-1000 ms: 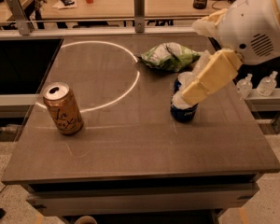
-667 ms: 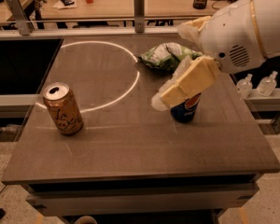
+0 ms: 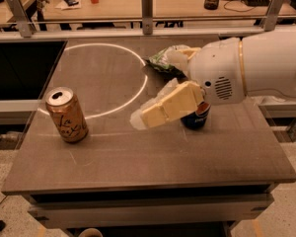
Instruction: Knock orange can over
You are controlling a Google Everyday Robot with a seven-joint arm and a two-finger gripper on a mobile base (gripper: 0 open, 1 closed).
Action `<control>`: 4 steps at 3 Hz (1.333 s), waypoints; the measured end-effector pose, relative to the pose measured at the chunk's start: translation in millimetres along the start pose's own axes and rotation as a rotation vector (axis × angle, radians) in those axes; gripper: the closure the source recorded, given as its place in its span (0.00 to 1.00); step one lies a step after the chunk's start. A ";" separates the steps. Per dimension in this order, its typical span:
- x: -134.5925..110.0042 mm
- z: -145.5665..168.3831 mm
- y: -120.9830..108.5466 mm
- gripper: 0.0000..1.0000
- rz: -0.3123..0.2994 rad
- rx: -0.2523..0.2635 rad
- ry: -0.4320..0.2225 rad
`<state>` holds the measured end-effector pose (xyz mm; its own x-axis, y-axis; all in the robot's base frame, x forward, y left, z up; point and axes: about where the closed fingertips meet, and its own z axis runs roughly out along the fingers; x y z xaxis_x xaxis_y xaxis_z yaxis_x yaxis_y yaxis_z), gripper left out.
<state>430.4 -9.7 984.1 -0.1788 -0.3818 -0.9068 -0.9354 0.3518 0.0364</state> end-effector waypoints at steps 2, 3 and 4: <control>-10.9 0.6 7.0 0.00 0.027 -0.016 -0.039; 1.4 14.2 20.8 0.00 0.048 -0.010 -0.066; 25.8 38.0 36.0 0.00 0.094 -0.003 -0.126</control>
Offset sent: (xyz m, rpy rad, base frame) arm -0.0045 0.0071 0.0093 0.0531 0.0192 0.0011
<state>403.7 25.7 946.0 -0.2261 -0.2370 -0.9448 -0.9173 0.3782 0.1246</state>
